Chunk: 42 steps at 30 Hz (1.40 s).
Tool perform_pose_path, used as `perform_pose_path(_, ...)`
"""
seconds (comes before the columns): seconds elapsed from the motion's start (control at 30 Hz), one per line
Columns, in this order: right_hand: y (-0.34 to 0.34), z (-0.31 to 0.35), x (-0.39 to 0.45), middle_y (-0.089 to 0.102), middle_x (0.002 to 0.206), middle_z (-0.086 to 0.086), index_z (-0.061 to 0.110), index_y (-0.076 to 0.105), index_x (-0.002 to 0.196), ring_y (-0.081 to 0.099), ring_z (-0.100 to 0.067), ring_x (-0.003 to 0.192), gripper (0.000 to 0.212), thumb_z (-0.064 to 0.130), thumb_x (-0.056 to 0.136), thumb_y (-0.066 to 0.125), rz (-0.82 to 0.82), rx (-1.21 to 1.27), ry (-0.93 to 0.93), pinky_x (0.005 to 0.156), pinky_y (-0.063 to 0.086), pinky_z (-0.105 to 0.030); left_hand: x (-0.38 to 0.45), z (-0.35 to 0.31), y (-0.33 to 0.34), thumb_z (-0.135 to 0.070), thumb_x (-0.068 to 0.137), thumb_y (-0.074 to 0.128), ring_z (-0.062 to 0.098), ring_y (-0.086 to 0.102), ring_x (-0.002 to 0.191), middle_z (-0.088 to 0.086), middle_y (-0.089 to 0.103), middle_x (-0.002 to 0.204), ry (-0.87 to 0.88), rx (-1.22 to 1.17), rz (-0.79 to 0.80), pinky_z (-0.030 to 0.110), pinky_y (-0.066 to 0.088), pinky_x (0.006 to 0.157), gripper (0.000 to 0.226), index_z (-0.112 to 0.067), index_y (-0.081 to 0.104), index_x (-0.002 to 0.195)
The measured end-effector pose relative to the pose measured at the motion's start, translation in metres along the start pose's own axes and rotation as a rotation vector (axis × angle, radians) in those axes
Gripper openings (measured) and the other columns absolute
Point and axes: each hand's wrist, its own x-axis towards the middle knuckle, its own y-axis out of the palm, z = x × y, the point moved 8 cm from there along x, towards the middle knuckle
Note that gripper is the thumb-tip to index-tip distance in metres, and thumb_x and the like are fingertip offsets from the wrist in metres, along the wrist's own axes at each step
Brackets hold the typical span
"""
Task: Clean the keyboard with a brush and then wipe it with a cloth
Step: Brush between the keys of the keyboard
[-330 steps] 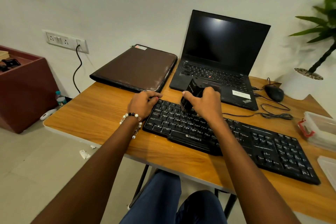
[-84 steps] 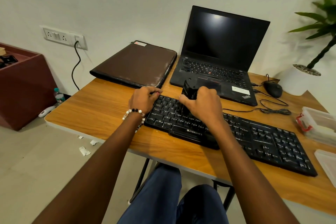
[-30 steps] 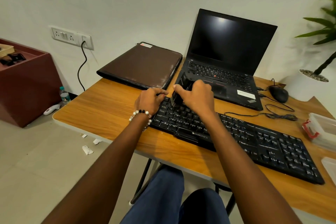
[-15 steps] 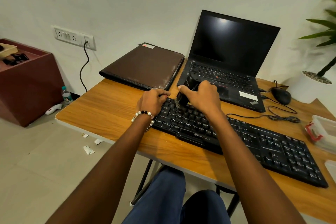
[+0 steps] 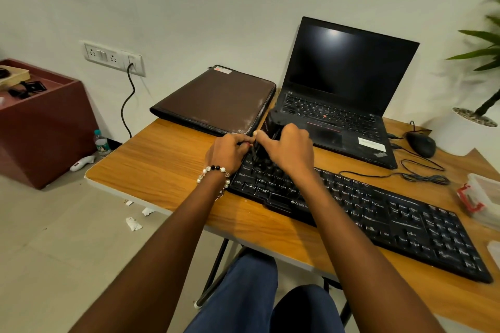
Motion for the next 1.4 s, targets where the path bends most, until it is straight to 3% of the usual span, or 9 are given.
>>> perform_pose_path(0.23, 0.004, 0.007, -0.01, 0.056, 0.062, -0.002, 0.01, 0.05, 0.068, 0.054, -0.019, 0.055, 0.049, 0.056, 0.079, 0.062, 0.11, -0.12, -0.089, 0.045, 0.039, -0.028, 0.0, 0.0, 0.001, -0.032, 0.093, 0.059, 0.012, 0.057, 0.08, -0.002, 0.071, 0.101, 0.026, -0.015, 0.002, 0.027, 0.045, 0.062, 0.022, -0.032, 0.069, 0.112)
perform_pose_path(0.33, 0.003, 0.003, -0.005, 0.062, 0.065, -0.002, 0.009, 0.061, 0.075, 0.057, -0.015, 0.052, 0.043, 0.052, 0.077, 0.067, 0.262, 0.081, 0.006, 0.046, 0.044, -0.029, -0.001, -0.001, 0.0, -0.032, 0.093, 0.059, 0.013, 0.055, 0.076, -0.001, 0.071, 0.098, 0.024, 0.001, -0.004, 0.025, 0.039, 0.057, 0.022, -0.033, 0.069, 0.112)
perform_pose_path(0.53, -0.002, -0.003, 0.002, 0.062, 0.071, -0.003, 0.011, 0.056, 0.073, 0.06, -0.021, 0.063, 0.046, 0.056, 0.079, 0.063, 0.014, 0.077, 0.037, 0.048, 0.04, -0.029, 0.001, 0.005, -0.001, -0.03, 0.091, 0.062, 0.015, 0.065, 0.089, -0.005, 0.072, 0.1, -0.011, -0.089, 0.018, 0.039, 0.055, 0.078, 0.018, -0.034, 0.072, 0.106)
perform_pose_path(0.7, 0.005, 0.009, -0.012, 0.046, 0.053, 0.002, 0.014, 0.041, 0.058, 0.039, -0.012, 0.044, 0.048, 0.046, 0.081, 0.069, 0.148, 0.105, -0.081, 0.042, 0.029, -0.026, 0.003, 0.006, -0.001, -0.022, 0.091, 0.062, 0.017, 0.064, 0.097, 0.001, 0.072, 0.106, 0.003, -0.125, 0.012, 0.034, 0.053, 0.084, 0.021, -0.023, 0.072, 0.11)
perform_pose_path(0.8, 0.003, 0.003, -0.007, 0.053, 0.054, -0.002, 0.009, 0.052, 0.063, 0.045, -0.013, 0.044, 0.045, 0.046, 0.077, 0.073, 0.309, 0.189, -0.076, 0.043, 0.033, -0.028, 0.003, 0.007, 0.001, -0.024, 0.09, 0.065, 0.015, 0.065, 0.096, 0.0, 0.073, 0.104, 0.004, -0.15, 0.027, 0.036, 0.054, 0.085, 0.02, -0.024, 0.073, 0.108)
perform_pose_path(0.97, 0.002, 0.003, -0.01, 0.063, 0.061, -0.006, 0.004, 0.06, 0.068, 0.053, -0.017, 0.048, 0.045, 0.047, 0.078, 0.071, 0.18, 0.267, -0.089, 0.044, 0.04, -0.031, 0.003, 0.006, 0.0, -0.02, 0.091, 0.061, 0.017, 0.065, 0.094, 0.001, 0.073, 0.103, 0.011, -0.143, 0.005, 0.038, 0.054, 0.084, 0.021, -0.023, 0.073, 0.109)
perform_pose_path(1.1, 0.011, 0.015, -0.024, 0.057, 0.057, 0.002, 0.013, 0.055, 0.065, 0.048, -0.009, 0.045, 0.035, 0.04, 0.082, 0.07, 0.282, 0.217, -0.171, 0.04, 0.034, -0.021, 0.004, 0.009, 0.001, -0.013, 0.09, 0.06, 0.02, 0.066, 0.098, 0.004, 0.072, 0.105, -0.007, -0.146, 0.033, 0.037, 0.054, 0.085, 0.023, -0.017, 0.073, 0.109)
perform_pose_path(1.27, -0.006, 0.005, -0.008, 0.069, 0.073, -0.01, 0.001, 0.063, 0.079, 0.067, -0.028, 0.064, 0.049, 0.05, 0.075, 0.07, 0.234, 0.146, -0.113, 0.053, 0.053, -0.043, 0.003, 0.007, 0.002, -0.023, 0.089, 0.066, 0.015, 0.066, 0.094, 0.0, 0.073, 0.102, 0.002, -0.194, 0.033, 0.04, 0.055, 0.085, 0.018, -0.026, 0.073, 0.105)
perform_pose_path(1.4, -0.002, 0.013, -0.015, 0.056, 0.056, -0.001, 0.012, 0.049, 0.059, 0.046, -0.011, 0.042, 0.045, 0.044, 0.081, 0.07, 0.167, 0.195, -0.142, 0.038, 0.034, -0.024, 0.003, 0.008, 0.0, -0.019, 0.092, 0.061, 0.018, 0.065, 0.097, 0.003, 0.072, 0.106, -0.007, -0.152, 0.011, 0.037, 0.054, 0.086, 0.022, -0.022, 0.072, 0.11)
